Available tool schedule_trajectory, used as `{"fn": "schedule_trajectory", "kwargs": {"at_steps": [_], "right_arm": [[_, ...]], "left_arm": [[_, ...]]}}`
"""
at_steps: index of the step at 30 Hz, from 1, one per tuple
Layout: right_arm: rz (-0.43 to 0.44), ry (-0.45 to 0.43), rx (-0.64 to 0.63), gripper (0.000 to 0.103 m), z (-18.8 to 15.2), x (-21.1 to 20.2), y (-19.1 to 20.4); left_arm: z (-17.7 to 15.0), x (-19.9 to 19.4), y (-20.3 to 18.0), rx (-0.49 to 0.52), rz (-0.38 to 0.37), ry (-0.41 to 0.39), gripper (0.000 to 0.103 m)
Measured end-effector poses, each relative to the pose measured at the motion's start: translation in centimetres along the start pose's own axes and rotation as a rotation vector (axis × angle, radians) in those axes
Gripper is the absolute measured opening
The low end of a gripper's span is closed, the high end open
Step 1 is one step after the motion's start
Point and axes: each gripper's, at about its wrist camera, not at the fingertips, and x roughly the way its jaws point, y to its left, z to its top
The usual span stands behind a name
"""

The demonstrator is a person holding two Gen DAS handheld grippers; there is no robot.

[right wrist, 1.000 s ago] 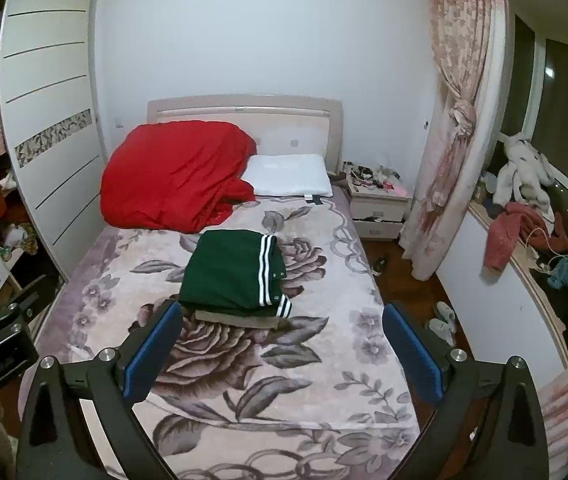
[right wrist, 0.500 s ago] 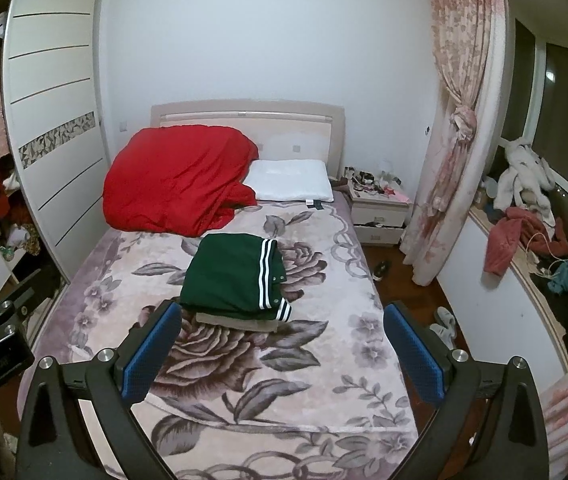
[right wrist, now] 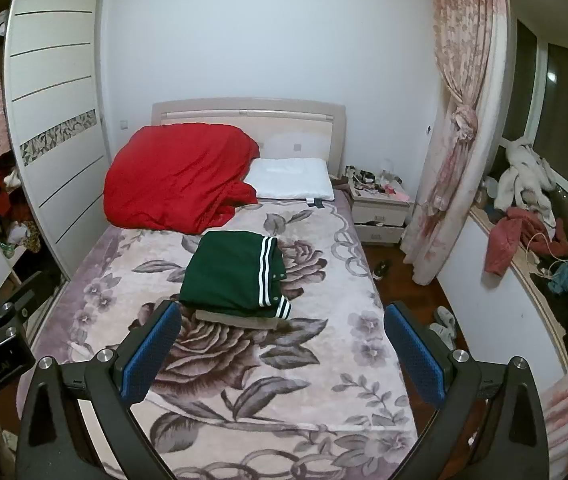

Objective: Fold large clothes

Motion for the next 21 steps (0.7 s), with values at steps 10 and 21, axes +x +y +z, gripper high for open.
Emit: {"fn": "schedule_trajectory", "kwargs": {"at_steps": [10, 21], "right_arm": [[0.001, -0.002, 0.001, 0.103, -0.09, -0.04, -0.01], [0.007, -0.007, 0.004, 0.103, -0.13, -0.07, -0.13]], "left_arm": [[0.06, -0.13, -0.15, -0.001, 0.0, -0.003, 0.097], [-0.1, -0.28, 0.12, 0.005, 0.003, -0.009, 0.097]]}}
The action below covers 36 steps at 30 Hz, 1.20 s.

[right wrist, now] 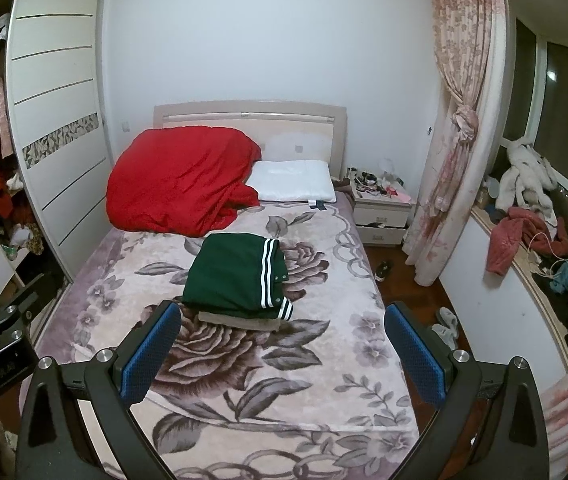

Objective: Fold large clothes

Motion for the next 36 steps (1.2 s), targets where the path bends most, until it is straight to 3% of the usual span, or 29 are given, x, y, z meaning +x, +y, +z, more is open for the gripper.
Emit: {"fn": "schedule_trajectory", "kwargs": {"at_steps": [36], "right_arm": [[-0.042, -0.03, -0.001, 0.103, -1.6, -2.1, 0.2]], "left_arm": [[-0.3, -0.1, 1.3, 0.018, -0.014, 0.009, 0.097]]}}
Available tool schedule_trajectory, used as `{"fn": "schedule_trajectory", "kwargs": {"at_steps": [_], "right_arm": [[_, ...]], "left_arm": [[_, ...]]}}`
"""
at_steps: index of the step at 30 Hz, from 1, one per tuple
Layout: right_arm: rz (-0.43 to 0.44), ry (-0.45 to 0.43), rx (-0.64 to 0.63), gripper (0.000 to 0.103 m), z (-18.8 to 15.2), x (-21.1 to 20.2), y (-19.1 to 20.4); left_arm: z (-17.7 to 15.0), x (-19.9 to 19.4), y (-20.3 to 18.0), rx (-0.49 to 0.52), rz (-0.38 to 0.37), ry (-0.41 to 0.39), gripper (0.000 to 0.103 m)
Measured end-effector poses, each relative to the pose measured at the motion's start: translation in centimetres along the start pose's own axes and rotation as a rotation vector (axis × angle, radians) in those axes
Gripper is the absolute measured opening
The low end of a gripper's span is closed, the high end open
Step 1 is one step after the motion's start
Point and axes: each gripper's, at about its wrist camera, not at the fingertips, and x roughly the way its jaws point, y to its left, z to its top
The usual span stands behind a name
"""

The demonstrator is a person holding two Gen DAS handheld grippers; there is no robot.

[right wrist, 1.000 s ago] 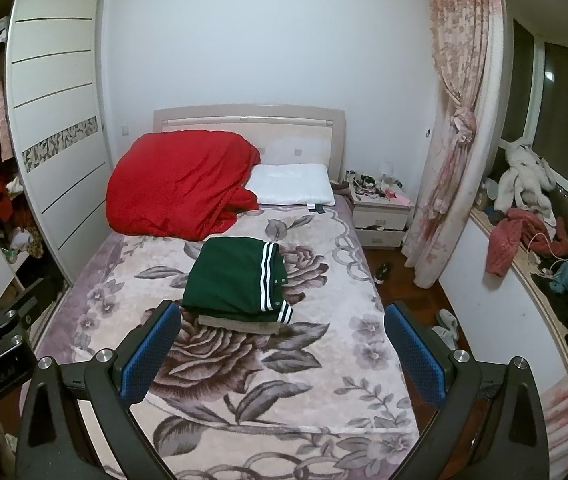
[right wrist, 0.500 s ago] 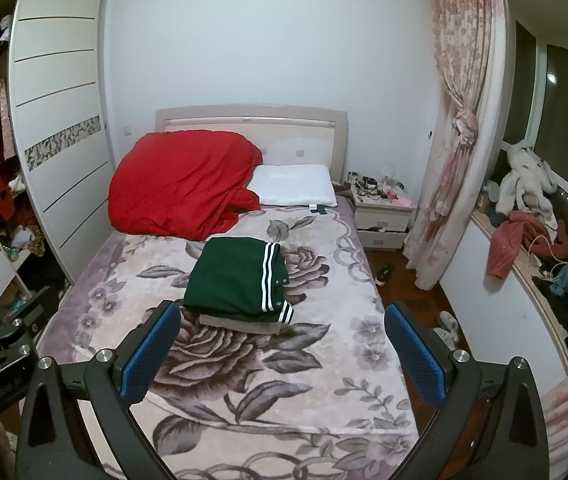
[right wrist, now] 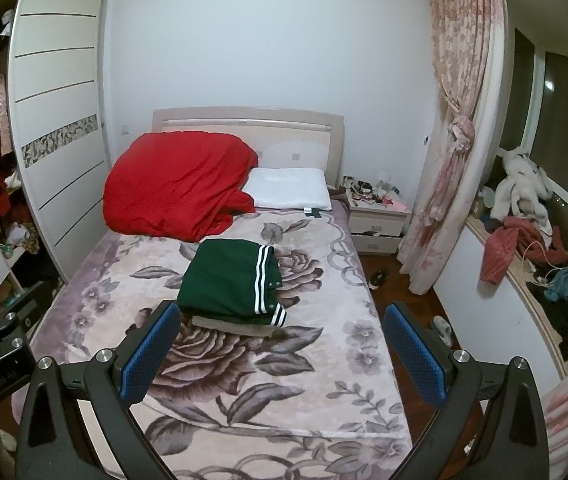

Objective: Fold large clothes

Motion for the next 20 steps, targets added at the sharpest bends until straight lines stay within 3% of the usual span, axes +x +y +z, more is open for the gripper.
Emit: {"fn": "schedule_trajectory", "kwargs": {"at_steps": [20], "right_arm": [[-0.003, -0.003, 0.003, 0.103, -0.32, -0.35, -0.03]], "left_arm": [[0.15, -0.11, -0.02, -0.011, -0.012, 0.003, 0.097]]}}
